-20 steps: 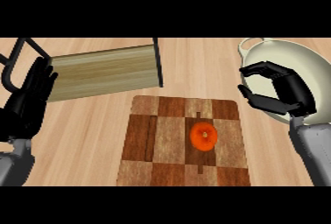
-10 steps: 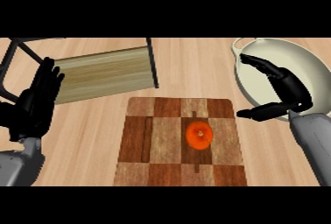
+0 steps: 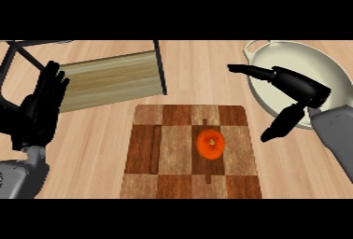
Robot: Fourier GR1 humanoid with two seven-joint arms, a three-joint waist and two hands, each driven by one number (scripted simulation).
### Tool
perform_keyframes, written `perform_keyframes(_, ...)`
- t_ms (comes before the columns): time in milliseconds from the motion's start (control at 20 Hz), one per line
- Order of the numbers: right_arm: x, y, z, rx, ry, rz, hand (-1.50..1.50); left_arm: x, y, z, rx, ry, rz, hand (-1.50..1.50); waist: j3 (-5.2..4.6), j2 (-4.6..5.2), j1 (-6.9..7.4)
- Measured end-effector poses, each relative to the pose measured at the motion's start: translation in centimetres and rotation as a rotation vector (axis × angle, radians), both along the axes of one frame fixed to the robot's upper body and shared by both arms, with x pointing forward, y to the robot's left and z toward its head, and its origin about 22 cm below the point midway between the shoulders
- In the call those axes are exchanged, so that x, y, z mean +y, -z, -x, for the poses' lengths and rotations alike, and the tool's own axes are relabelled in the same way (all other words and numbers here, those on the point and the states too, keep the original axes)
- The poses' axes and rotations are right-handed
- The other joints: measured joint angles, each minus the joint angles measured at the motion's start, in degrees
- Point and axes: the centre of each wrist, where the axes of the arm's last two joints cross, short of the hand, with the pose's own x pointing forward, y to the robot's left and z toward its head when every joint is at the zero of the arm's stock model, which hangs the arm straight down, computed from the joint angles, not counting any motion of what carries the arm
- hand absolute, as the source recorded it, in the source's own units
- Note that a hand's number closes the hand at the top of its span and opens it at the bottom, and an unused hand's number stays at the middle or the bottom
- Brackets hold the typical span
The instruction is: Pick the squash from the cutting board and place it in the pot
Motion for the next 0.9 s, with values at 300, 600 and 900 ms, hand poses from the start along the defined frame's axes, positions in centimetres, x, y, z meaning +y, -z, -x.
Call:
perform_keyframes(300, 5.3, -0.6, 1.7, 0.054, -0.077, 0.264, -1.5, 0.3, 0.3, 0.1, 0.005, -0.003, 0.004, 0.0, 0.02, 0.01, -0.21)
perform_keyframes(600, 7.9, -0.8, 3.8, 0.103, -0.087, 0.362, -1.5, 1.0, 0.6, 0.4, 0.002, -0.009, -0.001, 0.0, 0.06, 0.13, -0.18)
perform_keyframes(900, 9.3, 0.2, 4.9, 0.123, -0.077, 0.386, -1.5, 0.8, 0.5, 0.0, 0.0, -0.011, 0.006, 0.0, 0.1, 0.24, -0.09)
